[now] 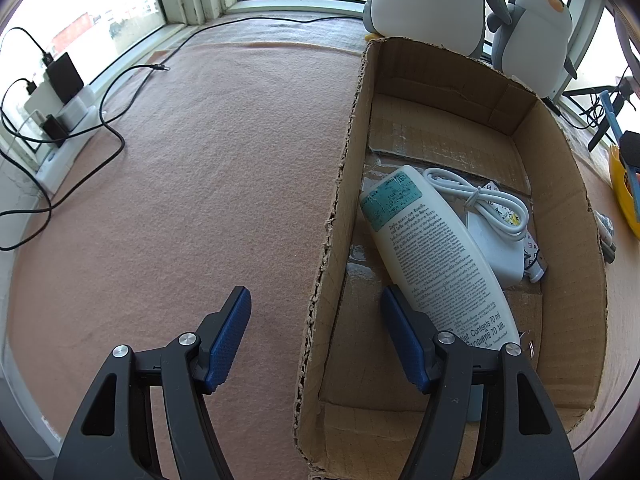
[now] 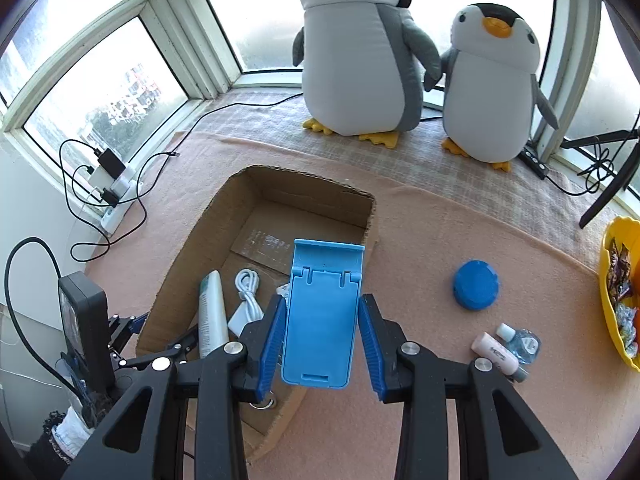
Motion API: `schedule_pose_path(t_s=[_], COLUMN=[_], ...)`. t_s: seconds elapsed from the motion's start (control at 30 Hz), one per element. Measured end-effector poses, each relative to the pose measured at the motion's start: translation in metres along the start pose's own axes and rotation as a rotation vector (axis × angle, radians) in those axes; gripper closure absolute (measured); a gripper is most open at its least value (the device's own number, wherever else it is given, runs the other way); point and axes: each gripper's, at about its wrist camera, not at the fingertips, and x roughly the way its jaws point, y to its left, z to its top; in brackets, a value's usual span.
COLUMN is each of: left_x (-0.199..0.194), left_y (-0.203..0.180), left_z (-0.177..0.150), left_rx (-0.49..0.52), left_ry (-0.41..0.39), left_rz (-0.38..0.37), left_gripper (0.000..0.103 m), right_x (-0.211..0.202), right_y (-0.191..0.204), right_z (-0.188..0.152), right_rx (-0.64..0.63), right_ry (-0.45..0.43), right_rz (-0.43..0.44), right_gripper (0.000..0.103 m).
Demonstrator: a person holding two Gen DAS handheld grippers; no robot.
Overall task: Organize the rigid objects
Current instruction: 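Carry the blue phone stand into the box and open the right gripper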
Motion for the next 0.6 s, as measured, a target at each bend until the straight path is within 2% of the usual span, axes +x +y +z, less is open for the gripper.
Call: schedule_pose_path(t_s=[0.3,0.6], left_x=[0.000,0.000], left_y=[0.001,0.001], left_z=[0.000,-0.001], left_rx=[-0.002,0.000], left_ry=[0.000,-0.002], left_rz=[-0.003,-0.002], left_gripper=[0.034,0.034], right_x=[0.041,0.054], right_y=[0.033,0.047], right_z=[0.004,0.004], right_rx=[-0.035,-0.080], right_ry=[0.039,0.049], right_rz=[0.011,-0.022], right_gripper=[0.069,0.069])
